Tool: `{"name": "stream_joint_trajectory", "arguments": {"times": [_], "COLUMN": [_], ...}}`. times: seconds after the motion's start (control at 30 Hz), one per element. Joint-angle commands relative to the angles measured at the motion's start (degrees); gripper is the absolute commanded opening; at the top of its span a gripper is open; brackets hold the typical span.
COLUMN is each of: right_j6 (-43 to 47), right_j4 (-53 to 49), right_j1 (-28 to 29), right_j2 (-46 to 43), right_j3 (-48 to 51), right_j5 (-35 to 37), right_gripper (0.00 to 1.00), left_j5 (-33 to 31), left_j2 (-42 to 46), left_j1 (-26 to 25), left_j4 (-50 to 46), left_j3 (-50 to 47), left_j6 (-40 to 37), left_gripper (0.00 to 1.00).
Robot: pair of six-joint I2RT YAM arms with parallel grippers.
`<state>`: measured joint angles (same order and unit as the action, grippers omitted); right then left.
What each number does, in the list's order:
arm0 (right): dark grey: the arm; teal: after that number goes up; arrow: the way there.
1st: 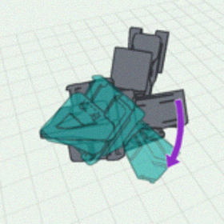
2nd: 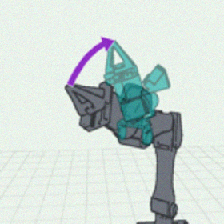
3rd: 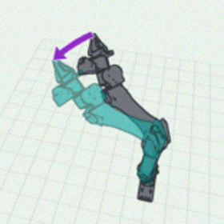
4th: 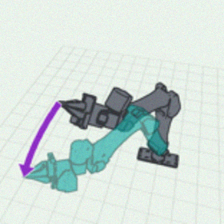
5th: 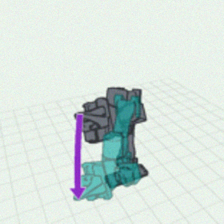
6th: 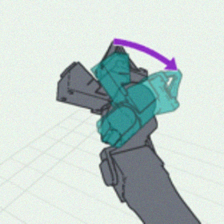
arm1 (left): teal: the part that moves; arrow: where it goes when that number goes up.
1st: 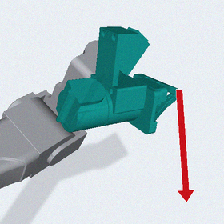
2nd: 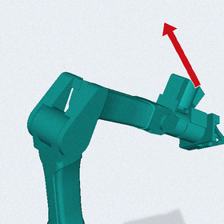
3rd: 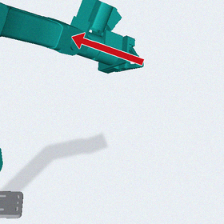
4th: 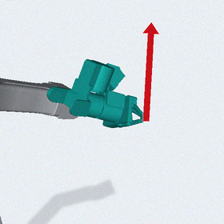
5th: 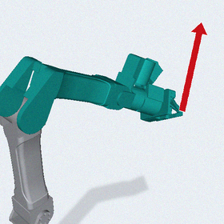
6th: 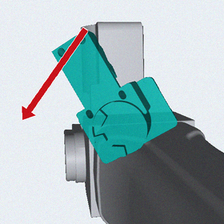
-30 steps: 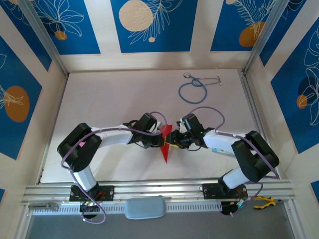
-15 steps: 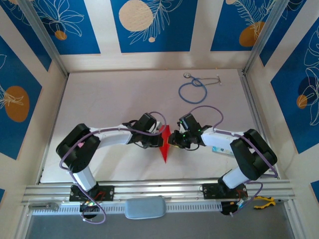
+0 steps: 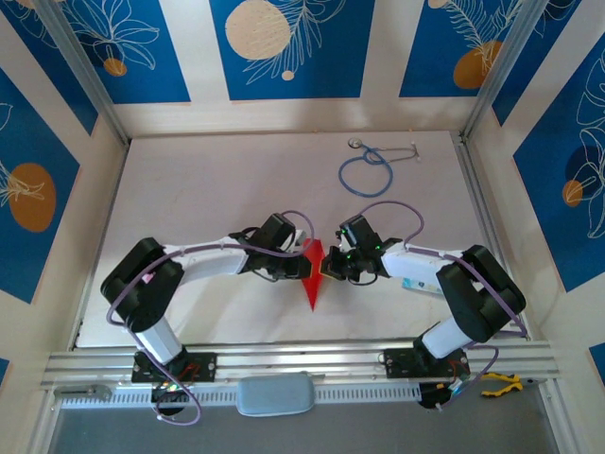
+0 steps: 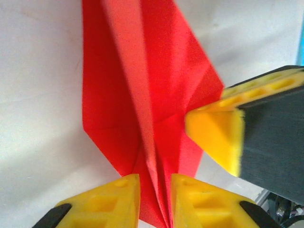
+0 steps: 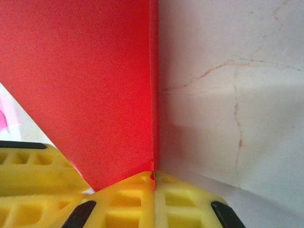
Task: Fold a paper plane with a square sheet of paper (pick it up from the middle)
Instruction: Move a paper plane to the center of the table.
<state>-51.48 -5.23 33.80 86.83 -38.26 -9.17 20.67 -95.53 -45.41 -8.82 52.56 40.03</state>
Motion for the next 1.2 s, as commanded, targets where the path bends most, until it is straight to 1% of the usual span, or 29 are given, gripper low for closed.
{"name": "stream_joint_trajectory", "arguments": {"times": [0.0,0.2,0.27,0.33,0.47,0.53,0.67,0.83,1.0,1.1,1.17], "right_j6": [-2.0,-2.5,-2.7,-2.7,-2.7,-2.7,-2.7,-2.9,-3.0,-3.1,-3.0], "right_j4": [-1.3,-2.5,-2.6,-2.6,-2.7,-2.7,-2.8,-2.6,-2.5,-2.5,-2.6], "right_j1": [0.5,0.9,1.0,1.1,1.1,1.1,1.3,1.3,1.4,1.4,1.4], "right_j2": [1.1,2.2,2.3,2.4,2.8,2.9,3.1,3.4,3.5,3.5,3.5], "right_j3": [-1.9,-3.1,-3.3,-3.6,-4.0,-4.1,-4.3,-4.2,-4.3,-4.4,-4.3], "right_j5": [-0.9,-0.4,-0.6,-0.6,-0.8,-0.9,-0.9,-0.9,-1.1,-1.0,-1.1], "right_gripper": [0.02,0.02,0.02,0.02,0.02,0.02,0.02,0.02,0.02,0.02,0.02], "left_j5": [-0.9,-4.2,-5.3,-5.5,-3.9,-2.6,-2.3,-0.2,0.3,0.8,0.7], "left_j2": [3.2,7.3,7.9,7.6,7.0,6.4,5.6,3.8,2.6,2.1,2.1], "left_j1": [-0.2,-0.2,-0.2,-0.3,-0.3,-0.3,-0.6,-0.9,-1.1,-1.4,-1.5], "left_j4": [0.0,0.8,0.2,-1.1,1.2,2.2,2.4,3.0,3.6,4.0,3.8], "left_j3": [0.2,-2.8,-3.5,-3.7,-5.9,-6.1,-5.9,-5.2,-4.7,-4.4,-4.0], "left_j6": [0.3,1.8,2.1,2.4,4.3,4.8,5.1,5.1,5.1,5.1,5.1], "left_gripper": [0.27,0.32,0.34,0.35,0.39,0.4,0.41,0.4,0.4,0.36,0.32]}}
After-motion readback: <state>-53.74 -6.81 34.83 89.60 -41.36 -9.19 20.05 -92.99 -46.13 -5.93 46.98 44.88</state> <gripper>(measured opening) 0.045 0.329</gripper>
